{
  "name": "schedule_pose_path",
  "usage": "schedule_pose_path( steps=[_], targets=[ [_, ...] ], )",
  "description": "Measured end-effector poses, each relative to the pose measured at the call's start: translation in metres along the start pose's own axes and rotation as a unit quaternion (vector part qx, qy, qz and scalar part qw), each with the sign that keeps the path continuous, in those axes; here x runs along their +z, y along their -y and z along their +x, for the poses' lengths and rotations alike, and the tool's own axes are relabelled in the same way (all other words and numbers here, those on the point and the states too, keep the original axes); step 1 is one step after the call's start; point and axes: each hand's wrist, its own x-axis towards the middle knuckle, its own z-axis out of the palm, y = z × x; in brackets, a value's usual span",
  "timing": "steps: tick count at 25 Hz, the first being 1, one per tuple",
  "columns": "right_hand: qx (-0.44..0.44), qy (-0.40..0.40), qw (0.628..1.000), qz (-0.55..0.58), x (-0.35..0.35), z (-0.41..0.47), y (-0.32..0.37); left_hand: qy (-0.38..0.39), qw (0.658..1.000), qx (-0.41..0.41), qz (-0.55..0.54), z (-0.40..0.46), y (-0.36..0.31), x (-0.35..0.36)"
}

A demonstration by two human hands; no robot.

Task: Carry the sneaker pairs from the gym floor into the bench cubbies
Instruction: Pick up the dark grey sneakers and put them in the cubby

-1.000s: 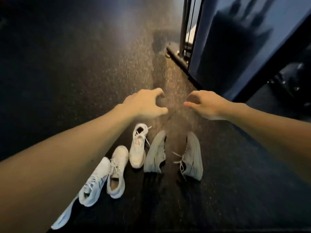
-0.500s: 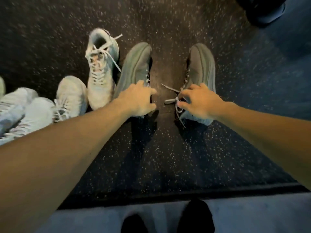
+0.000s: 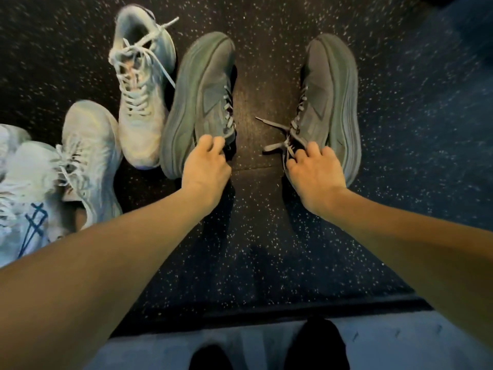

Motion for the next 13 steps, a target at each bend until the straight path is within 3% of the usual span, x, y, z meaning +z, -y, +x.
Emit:
schedule_pose_path(
  steps=[3, 5, 9, 13],
  targets=[
    [0.02, 0.012, 0.999, -0.04, -0.004, -0.004, -0.005, -0.036, 0.999, -0.013, 0.015, -0.007, 0.017, -0.001],
    [0.035, -0.002, 0.999, -0.023, -0.013, -0.008, -0.012, -0.051, 0.998, -0.021, -0.031, -0.013, 0.027, -0.012],
    [0.069, -0.023, 0.993, 0.096, -0.045, -0.018, -0.023, -0.058, 0.97, -0.091, -0.217, -0.028, 0.051, -0.042],
    [0.069, -0.085, 0.969, 0.221, -0.094, -0.042, -0.037, -0.113, 0.954, -0.096, -0.261, -0.059, 0.087, -0.071]
  ],
)
